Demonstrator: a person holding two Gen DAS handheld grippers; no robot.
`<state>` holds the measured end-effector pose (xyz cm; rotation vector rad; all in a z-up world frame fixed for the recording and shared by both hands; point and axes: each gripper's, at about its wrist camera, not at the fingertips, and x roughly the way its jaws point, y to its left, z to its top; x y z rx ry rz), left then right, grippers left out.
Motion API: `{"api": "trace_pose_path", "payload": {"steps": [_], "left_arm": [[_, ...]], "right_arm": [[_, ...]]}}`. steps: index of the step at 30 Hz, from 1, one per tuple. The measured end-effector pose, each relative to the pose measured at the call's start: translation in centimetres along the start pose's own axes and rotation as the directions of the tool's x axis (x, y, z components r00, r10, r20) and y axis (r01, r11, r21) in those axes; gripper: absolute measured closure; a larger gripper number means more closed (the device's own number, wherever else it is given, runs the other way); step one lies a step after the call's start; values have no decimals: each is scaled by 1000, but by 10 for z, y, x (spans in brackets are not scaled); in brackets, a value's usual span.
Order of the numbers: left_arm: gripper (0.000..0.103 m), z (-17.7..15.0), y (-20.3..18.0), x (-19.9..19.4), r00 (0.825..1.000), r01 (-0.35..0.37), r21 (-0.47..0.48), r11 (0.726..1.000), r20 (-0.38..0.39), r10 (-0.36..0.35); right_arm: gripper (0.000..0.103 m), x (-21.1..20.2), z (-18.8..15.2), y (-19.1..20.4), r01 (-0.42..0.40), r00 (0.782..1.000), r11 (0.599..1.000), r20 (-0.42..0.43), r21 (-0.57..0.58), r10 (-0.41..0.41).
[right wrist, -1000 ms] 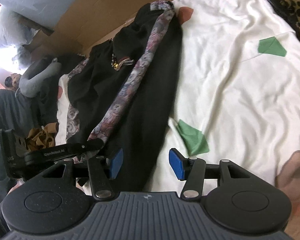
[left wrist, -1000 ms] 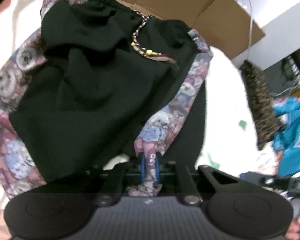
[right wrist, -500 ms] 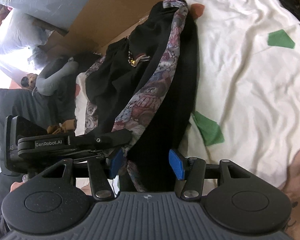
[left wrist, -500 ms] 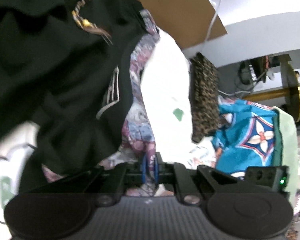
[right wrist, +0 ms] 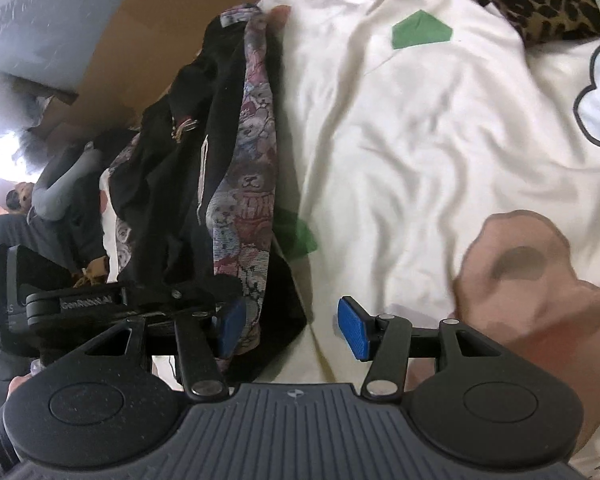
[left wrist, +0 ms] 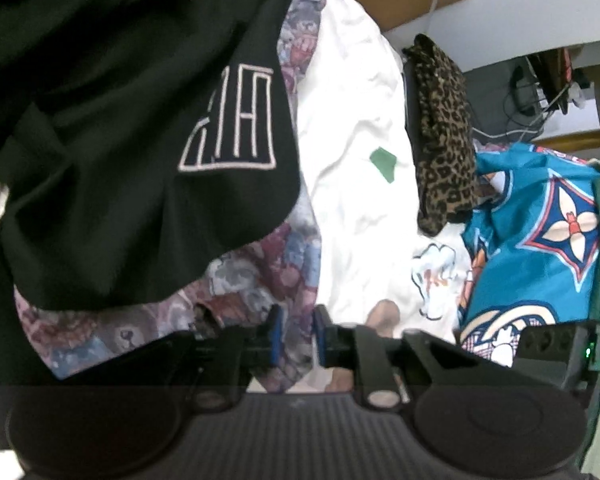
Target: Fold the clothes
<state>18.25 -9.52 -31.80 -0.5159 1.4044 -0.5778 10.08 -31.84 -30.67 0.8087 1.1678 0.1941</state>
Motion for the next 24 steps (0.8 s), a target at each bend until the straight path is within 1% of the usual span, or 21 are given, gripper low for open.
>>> {"api": "trace_pose_path", "payload": {"steps": [1,6,8,9,14,19,24], "left_arm": [[70,1,-1,-1,1000,-9,8,1000,8,9],[71,4,-9,-5,999,-31,77,997,47,28],[87,3,-10,-4,999,-44,105,994,36,40],[88,3,-10,-4,999,-48,110,993,28,45],[86,0,-13,-7,997,-74,152,986,27,71],[86,-1,-8,-14,996,-86,156,984,36,81],[86,-3,2,-11,994,-105,131,986,15,104]], "right_arm": [[45,0,1,0,-2,1000,1000,1,-1,2],[45,2,5,6,-11,1000,1000,5,-17,11],[45,4,5,9,-16,1000,1000,1,-22,16],[45,5,4,10,-18,1000,1000,-4,-22,18],[45,17,-2,12,-39,999,999,-35,2,39],[44,36,-6,10,-48,997,998,-65,45,51],[44,52,-4,10,-113,990,989,-69,94,120]]}}
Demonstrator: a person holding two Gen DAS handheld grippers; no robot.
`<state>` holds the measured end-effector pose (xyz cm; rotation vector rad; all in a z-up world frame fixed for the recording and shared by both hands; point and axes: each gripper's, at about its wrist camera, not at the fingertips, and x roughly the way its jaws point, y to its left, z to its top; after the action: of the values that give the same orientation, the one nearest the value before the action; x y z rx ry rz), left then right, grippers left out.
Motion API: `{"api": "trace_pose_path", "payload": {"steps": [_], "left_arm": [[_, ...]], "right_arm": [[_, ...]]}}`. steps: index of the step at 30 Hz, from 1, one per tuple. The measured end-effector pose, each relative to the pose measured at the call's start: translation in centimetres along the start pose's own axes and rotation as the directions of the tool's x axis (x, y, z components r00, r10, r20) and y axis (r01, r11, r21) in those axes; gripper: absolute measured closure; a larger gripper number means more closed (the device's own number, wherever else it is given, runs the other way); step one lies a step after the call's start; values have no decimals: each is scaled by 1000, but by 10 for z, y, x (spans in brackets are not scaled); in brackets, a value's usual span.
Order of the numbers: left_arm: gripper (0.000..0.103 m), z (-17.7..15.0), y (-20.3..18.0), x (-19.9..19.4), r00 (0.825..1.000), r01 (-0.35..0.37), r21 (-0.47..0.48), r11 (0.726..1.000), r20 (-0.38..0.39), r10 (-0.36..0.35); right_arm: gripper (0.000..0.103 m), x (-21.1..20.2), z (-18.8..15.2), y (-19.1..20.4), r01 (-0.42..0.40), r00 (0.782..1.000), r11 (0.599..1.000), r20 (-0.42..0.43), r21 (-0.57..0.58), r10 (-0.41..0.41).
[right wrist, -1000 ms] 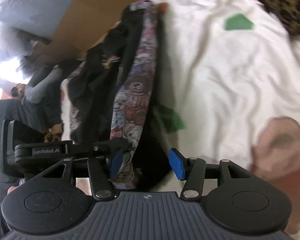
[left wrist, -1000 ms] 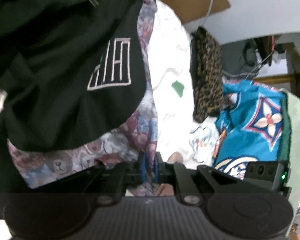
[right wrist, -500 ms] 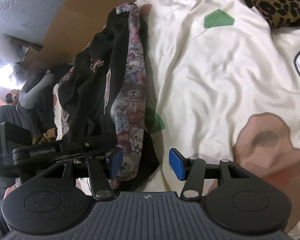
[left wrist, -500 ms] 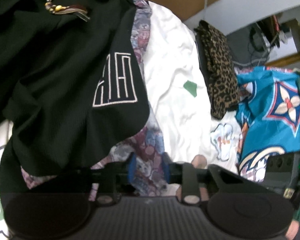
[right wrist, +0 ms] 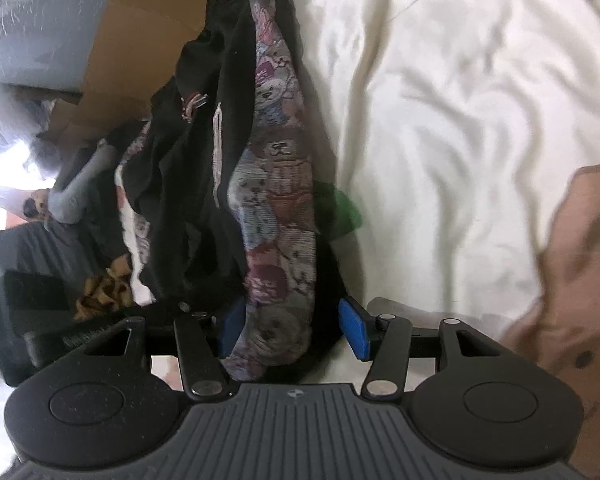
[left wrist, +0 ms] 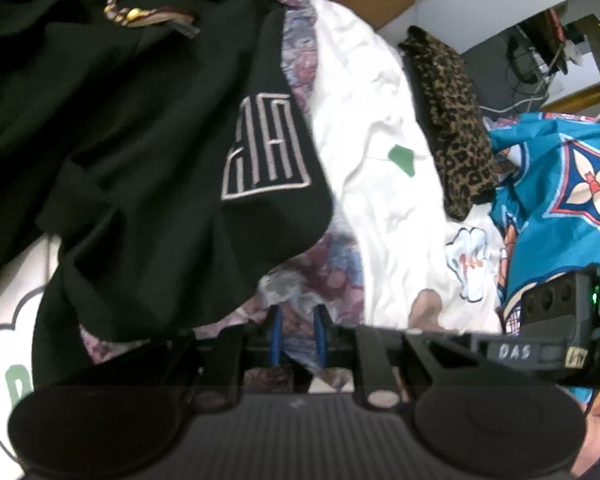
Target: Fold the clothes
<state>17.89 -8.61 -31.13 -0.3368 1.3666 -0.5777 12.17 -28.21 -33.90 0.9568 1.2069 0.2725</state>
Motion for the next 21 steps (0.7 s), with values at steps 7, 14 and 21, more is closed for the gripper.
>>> {"api": "trace_pose_path", "payload": {"steps": [7,14,21], "left_arm": [[85,1,7,-9,1000,-9,-8,1000,13,9],[82,3,11,-15,999,-20,-18,1000,29,21],[76,2,6,-14,1000,-20,-10,1000,22,20]], "right_arm": [[94,-3,5,17,-25,1000,995,-11,-96,24],[103,-50,22,24,136,990,956,68,-260,-123],[103,-66,33,16,281,960,909,95,-307,-264]]}}
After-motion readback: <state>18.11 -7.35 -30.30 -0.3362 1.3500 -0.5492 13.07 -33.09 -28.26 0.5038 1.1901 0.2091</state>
